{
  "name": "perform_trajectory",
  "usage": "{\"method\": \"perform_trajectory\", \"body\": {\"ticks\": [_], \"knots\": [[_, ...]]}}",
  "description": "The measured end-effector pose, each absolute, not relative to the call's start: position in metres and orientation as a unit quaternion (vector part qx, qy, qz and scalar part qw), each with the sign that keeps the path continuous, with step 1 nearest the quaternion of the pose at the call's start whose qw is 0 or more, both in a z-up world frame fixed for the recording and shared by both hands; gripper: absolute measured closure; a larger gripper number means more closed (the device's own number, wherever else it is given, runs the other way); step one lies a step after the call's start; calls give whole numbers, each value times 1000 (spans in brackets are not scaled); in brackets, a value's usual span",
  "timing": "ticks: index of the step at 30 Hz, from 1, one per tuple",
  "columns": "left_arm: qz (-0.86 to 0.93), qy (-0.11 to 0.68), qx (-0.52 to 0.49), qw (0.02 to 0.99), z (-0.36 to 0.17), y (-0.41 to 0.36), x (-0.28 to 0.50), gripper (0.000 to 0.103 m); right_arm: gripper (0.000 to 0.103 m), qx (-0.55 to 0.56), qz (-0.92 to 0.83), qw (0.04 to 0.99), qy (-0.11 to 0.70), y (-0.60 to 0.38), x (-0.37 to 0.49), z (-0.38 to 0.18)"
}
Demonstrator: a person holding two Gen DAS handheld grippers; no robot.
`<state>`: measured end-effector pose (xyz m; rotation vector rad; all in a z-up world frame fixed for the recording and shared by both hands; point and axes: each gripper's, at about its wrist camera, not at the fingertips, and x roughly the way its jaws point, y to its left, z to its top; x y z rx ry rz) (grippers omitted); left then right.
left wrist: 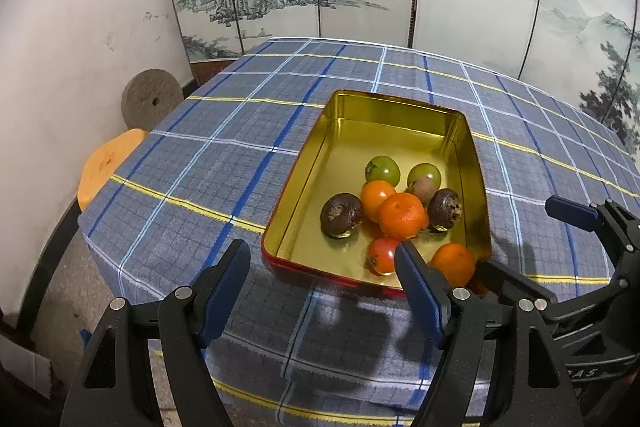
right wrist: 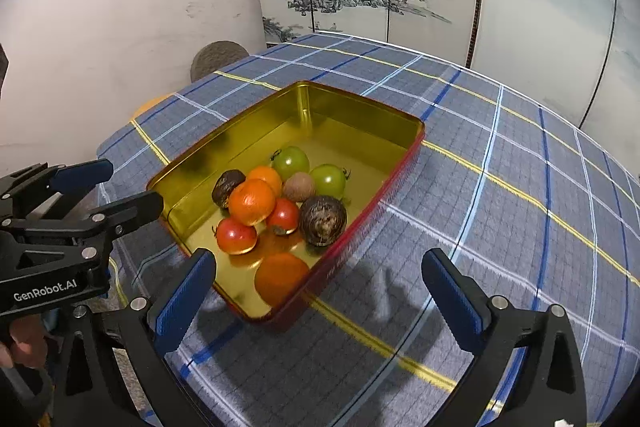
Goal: Organize fruits
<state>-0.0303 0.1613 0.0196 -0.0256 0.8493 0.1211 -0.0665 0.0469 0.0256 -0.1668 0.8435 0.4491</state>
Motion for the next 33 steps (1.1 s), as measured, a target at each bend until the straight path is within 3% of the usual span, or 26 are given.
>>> {"method": "perform_trajectory", "body": {"ticks": [33], "knots": [[47, 403, -2, 914, 21, 145, -48, 28, 0, -94, 192, 882, 420, 53, -94, 13]]}}
